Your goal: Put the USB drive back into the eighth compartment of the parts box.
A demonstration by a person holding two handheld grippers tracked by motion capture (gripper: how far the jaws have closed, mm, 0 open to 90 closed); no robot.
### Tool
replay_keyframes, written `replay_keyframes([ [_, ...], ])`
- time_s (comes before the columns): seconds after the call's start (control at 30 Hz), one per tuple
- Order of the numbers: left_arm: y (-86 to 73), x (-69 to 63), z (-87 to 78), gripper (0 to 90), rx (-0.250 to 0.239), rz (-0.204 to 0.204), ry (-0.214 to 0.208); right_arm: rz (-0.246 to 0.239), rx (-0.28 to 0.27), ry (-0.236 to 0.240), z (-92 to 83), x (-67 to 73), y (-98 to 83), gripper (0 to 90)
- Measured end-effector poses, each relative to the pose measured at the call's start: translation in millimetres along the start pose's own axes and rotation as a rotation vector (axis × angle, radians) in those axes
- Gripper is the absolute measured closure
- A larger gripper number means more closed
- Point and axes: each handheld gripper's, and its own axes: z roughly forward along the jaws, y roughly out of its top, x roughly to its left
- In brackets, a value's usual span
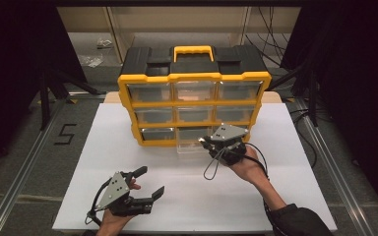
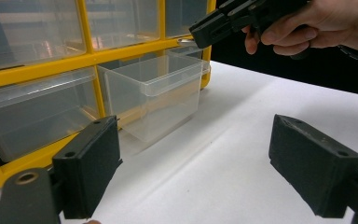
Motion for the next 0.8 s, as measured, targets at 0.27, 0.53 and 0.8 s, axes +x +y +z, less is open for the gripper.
replay_keyframes([
  [0.27, 0.0, 0.1, -0.2, 16.1, -0.001, -0.002, -0.001, 0.004, -0.007, -0.001, 5.0, 0.3, 4.1, 79.1],
  [0.53, 0.0, 0.1, -0.3, 16.1, -0.001, -0.002, -0.001, 0.015, -0.011, -0.013, 9.1, -2.9, 4.6, 79.1],
  [0.8, -0.2, 0.0, 0.0, 16.1, 0.001, -0.001, -0.001, 0.027, -0.01, -0.022, 12.5, -6.5, 3.6, 79.1],
])
